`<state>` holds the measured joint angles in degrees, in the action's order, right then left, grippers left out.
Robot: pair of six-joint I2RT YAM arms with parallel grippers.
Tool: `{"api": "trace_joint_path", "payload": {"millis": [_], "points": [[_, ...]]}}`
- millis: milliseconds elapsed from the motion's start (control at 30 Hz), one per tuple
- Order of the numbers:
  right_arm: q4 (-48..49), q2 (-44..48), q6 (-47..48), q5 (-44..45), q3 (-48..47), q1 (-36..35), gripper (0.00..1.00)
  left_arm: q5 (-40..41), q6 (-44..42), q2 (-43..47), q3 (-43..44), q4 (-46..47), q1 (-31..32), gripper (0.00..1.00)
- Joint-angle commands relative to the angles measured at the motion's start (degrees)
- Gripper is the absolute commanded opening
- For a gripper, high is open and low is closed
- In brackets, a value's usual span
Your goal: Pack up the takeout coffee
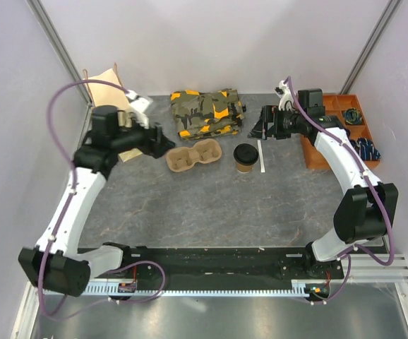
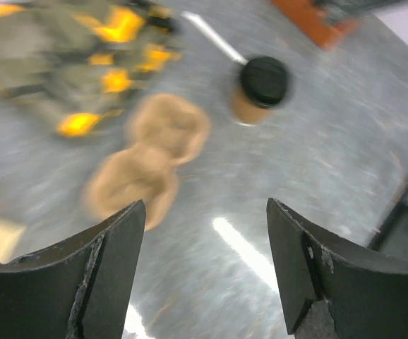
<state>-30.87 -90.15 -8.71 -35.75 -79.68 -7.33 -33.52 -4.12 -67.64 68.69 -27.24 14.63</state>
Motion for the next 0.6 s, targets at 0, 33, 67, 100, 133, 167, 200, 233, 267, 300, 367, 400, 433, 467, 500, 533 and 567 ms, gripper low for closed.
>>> {"api": "trace_joint_path", "payload": {"millis": [0,33,67,100,133,167,200,233,267,300,367,400,433,467,500,533,567], "points": [[1.78,-0.9,1.06,-0.82,-3.64,-1.45,0.98,-8.84,-7.3,2.69,8.01,-11.86,-13.09,0.77],[1.78,-1.17,1.24,-0.47,-3.9,-1.89,0.98,-10.24,-7.91,2.51,9.78,-12.13,-15.23,0.77],[1.78,-1.69,1.5,-0.29,-4.43,-2.16,0.98,-11.21,-9.49,2.07,13.28,-13.26,-20.47,0.77],[1.69,-1.87,1.59,-0.29,-4.61,-2.77,0.98,-13.65,-10.2,0.76,14.71,-13.71,-22.96,0.77],[1.52,-2.13,2.37,-0.2,-4.78,-3.12,0.98,-15.16,-12.29,-0.03,15.94,-14.41,-25.24,0.77],[1.26,-2.57,2.9,-0.2,-5.39,-3.91,0.98,-16.65,-13.62,-1.0,17.87,-16.76,-28.92,0.76],[0.21,-2.84,3.69,-0.11,-5.83,-4.35,0.98,-19.37,-15.37,-2.14,18.58,-18.18,-29.92,0.76],[-0.5,-3.62,5.61,0.67,-6.97,-4.79,0.98,-20.52,-21.57,-2.76,19.11,-20.72,-30.19,0.75],[-1.98,-4.15,6.5,1.55,-7.59,-6.36,0.98,-21.84,-24.24,-2.68,18.51,-23.7,-29.93,0.75],[-2.69,-4.59,7.3,2.43,-8.2,-7.16,0.98,-23.07,-25.66,-2.24,17.37,-23.91,-29.58,0.74],[-2.79,-5.56,8.09,4.1,-8.91,-9.0,0.98,-22.3,-27.43,-2.15,12.91,-23.82,-26.52,0.71],[-2.53,-5.91,7.83,4.28,-9.09,-9.28,0.97,-19.51,-28.04,-2.06,11.31,-23.47,-24.76,0.7],[-2.35,-6.52,7.66,4.72,-9.44,-9.89,0.97,-17.04,-27.44,-1.97,9.73,-22.34,-22.65,0.7],[-2.09,-6.88,7.31,5.24,-9.7,-10.68,0.96,-14.24,-26.3,-1.63,6.23,-20.41,-18.11,0.7],[-2.26,-7.14,7.3,5.51,-9.97,-11.03,0.96,-9.6,-24.55,-1.1,4.2,-15.78,-15.97,0.7],[-2.17,-7.58,7.3,5.95,-10.4,-11.38,0.96,-7.29,-21.4,-0.75,2.61,-13.56,-13.25,0.7],[-2.17,-7.76,7.3,6.3,-10.67,-12.0,0.96,-4.74,-19.8,-0.92,0.16,-11.8,-8.44,0.7]]}}
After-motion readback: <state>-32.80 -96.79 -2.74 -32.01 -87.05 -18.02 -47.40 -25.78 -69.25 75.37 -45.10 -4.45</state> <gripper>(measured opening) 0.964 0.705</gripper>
